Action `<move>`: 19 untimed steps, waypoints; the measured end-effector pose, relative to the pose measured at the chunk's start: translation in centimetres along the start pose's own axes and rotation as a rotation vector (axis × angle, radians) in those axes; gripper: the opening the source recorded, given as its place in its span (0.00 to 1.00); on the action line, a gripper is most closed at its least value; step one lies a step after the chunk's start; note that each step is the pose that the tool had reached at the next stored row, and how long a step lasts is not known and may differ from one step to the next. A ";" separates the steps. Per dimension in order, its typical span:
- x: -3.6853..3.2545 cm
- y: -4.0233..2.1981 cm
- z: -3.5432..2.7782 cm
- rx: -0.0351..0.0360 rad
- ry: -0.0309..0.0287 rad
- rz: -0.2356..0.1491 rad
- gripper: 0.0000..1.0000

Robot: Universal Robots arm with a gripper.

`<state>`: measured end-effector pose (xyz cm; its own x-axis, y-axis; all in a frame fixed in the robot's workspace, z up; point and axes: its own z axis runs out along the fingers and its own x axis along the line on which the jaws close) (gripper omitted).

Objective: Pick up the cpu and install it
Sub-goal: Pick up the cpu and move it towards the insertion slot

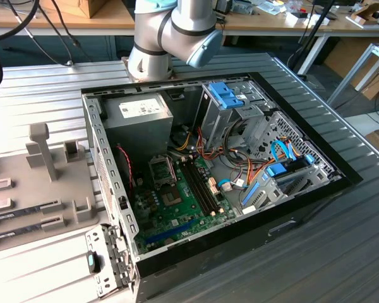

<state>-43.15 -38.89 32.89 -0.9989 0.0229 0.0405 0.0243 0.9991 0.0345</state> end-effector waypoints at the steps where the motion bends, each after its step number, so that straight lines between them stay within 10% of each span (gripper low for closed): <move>1: 0.00 0.00 -0.02 0.0000 0.0000 0.000 0.47; 19: 0.02 0.02 -0.52 0.0000 0.0001 0.000 0.47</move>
<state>-43.15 -38.89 33.41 -0.9989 0.0228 0.0406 0.0242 0.9991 0.0344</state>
